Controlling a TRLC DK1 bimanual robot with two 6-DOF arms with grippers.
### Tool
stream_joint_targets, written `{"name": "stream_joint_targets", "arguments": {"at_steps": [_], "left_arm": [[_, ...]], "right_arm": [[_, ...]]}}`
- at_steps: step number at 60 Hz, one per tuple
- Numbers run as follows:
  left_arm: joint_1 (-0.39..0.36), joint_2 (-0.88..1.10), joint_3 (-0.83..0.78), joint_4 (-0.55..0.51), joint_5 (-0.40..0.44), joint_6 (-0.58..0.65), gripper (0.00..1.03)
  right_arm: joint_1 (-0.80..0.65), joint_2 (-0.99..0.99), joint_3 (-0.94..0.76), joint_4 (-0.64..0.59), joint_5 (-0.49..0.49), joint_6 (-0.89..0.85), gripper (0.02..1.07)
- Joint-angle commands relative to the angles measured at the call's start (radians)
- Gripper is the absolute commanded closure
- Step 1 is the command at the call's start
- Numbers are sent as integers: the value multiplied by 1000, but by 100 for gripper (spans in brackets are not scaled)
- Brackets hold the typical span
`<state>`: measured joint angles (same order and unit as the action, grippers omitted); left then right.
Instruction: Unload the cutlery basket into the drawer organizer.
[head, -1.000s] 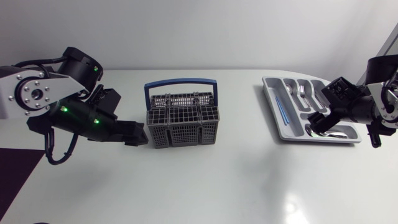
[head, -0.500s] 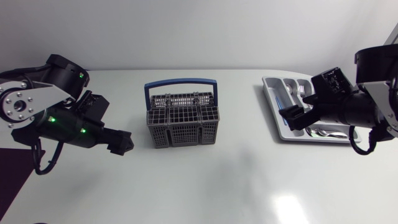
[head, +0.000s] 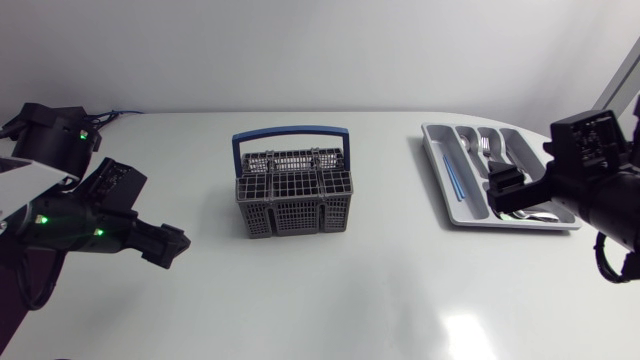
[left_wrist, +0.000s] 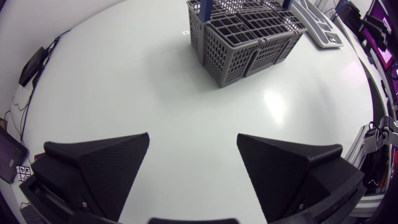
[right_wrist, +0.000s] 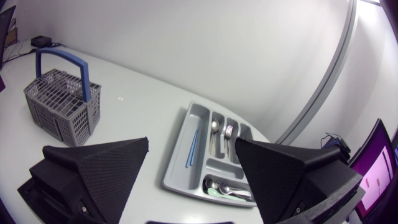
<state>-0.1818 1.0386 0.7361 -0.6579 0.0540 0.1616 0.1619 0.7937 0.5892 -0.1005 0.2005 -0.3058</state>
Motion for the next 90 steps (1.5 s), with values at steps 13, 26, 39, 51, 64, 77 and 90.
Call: {"name": "stream_joint_targets", "arguments": {"at_steps": [13, 26, 39, 51, 64, 77, 90], "left_arm": [[25, -178, -116, 81, -29, 29, 5], [25, -310, -185, 142, -59, 13, 5], [33, -434, -268, 245, -79, 3, 5], [84, -523, -322, 311, -80, 15, 5], [112, -644, -419, 391, -75, -19, 5], [134, -768, -518, 475, -68, -64, 5], [155, -886, -613, 555, -62, -106, 5]], "right_arm": [[1, -157, -150, 96, 11, -7, 7], [-6, -312, -253, 167, 4, -22, 7], [-43, -426, -332, 151, -44, 56, 6], [-78, -532, -407, 137, -90, 128, 7], [-118, -657, -494, 119, -142, 213, 7], [-158, -780, -580, 102, -195, 297, 7], [-162, -794, -589, 101, -200, 306, 7]]}}
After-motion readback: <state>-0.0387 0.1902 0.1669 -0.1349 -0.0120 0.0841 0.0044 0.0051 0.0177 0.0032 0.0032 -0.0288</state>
